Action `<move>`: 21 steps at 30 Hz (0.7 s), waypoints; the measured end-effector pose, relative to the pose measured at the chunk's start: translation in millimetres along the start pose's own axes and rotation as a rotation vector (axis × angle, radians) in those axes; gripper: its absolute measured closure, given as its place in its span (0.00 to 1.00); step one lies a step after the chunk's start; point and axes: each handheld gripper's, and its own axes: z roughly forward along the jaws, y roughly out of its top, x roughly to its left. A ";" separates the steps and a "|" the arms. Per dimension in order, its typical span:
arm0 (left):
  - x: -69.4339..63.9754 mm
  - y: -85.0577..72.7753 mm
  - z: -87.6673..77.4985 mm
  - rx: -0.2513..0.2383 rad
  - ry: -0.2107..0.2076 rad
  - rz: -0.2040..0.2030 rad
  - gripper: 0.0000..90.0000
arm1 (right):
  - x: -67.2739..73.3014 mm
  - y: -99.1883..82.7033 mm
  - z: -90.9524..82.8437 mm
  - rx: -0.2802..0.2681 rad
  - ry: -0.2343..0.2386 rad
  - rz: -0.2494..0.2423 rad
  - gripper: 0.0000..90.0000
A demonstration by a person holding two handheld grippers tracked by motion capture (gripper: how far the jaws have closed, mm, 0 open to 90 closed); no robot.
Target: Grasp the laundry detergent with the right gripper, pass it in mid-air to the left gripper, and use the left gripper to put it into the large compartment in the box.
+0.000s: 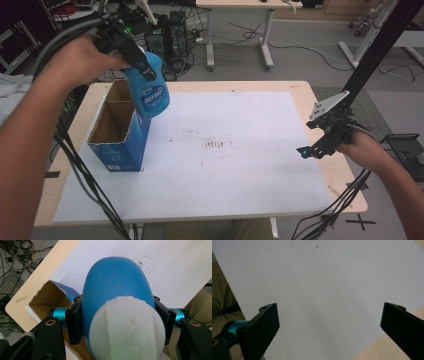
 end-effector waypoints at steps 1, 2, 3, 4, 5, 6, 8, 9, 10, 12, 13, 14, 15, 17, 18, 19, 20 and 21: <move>4.7 -4.5 -4.4 -0.012 -0.004 -0.002 0.42 | 0.1 0.4 -0.3 0.005 -0.004 0.004 0.01; 7.4 -6.8 -6.7 -0.009 -0.006 0.002 0.42 | -0.7 1.1 0.3 0.006 -0.001 -0.003 0.01; 9.9 -9.8 -9.2 -0.009 -0.009 0.000 0.42 | -0.2 1.2 0.6 0.005 0.003 0.007 0.01; 12.0 -12.1 -10.9 -0.005 -0.010 0.003 0.42 | 0.1 1.7 0.7 0.010 0.000 0.007 0.01; 14.5 -15.3 -12.7 -0.006 -0.013 0.006 0.42 | 0.0 2.0 0.6 0.014 0.001 0.009 0.01; 16.4 -18.2 -14.0 -0.007 -0.009 0.003 0.42 | 0.4 2.3 0.6 0.015 0.002 0.015 0.01; 22.6 -24.4 -17.4 0.002 -0.010 0.012 0.42 | -0.6 3.1 1.0 0.009 0.003 0.002 0.01; 25.4 -27.2 -18.7 -0.003 -0.010 0.011 0.42 | -0.5 3.5 0.6 0.010 0.003 0.003 0.01; 27.9 -30.1 -20.1 -0.005 -0.013 0.006 0.42 | -0.3 3.7 0.5 0.008 0.000 0.005 0.01; 33.3 -35.5 -22.2 -0.008 -0.014 0.008 0.42 | -0.5 3.5 0.3 0.007 -0.005 -0.002 0.01; 35.3 -38.2 -22.9 -0.008 -0.013 0.004 0.42 | -0.6 3.3 0.1 0.010 -0.004 0.000 0.01; 37.8 -40.7 -23.4 -0.008 -0.010 0.004 0.42 | -0.8 2.7 0.4 0.004 -0.001 -0.001 0.01; 40.2 -43.1 -24.0 -0.007 -0.007 0.005 0.42 | -1.4 2.5 0.1 0.005 -0.009 -0.004 0.01; 45.0 -47.7 -24.4 -0.010 -0.004 0.000 0.42 | -0.4 2.3 -0.9 0.016 -0.008 0.017 0.01; 47.5 -49.7 -24.1 -0.011 -0.002 -0.003 0.42 | -0.5 2.4 -0.8 0.014 -0.008 0.016 0.01; 49.6 -51.6 -23.6 -0.009 -0.002 -0.003 0.42 | 0.1 2.7 -0.7 0.014 -0.008 0.024 0.01; 51.7 -53.1 -22.6 -0.007 0.002 0.001 0.42 | 0.5 3.3 -0.4 0.013 -0.009 0.023 0.01; 53.2 -54.6 -21.5 -0.002 0.004 0.000 0.42 | 0.9 3.6 -0.4 0.011 -0.009 0.023 0.01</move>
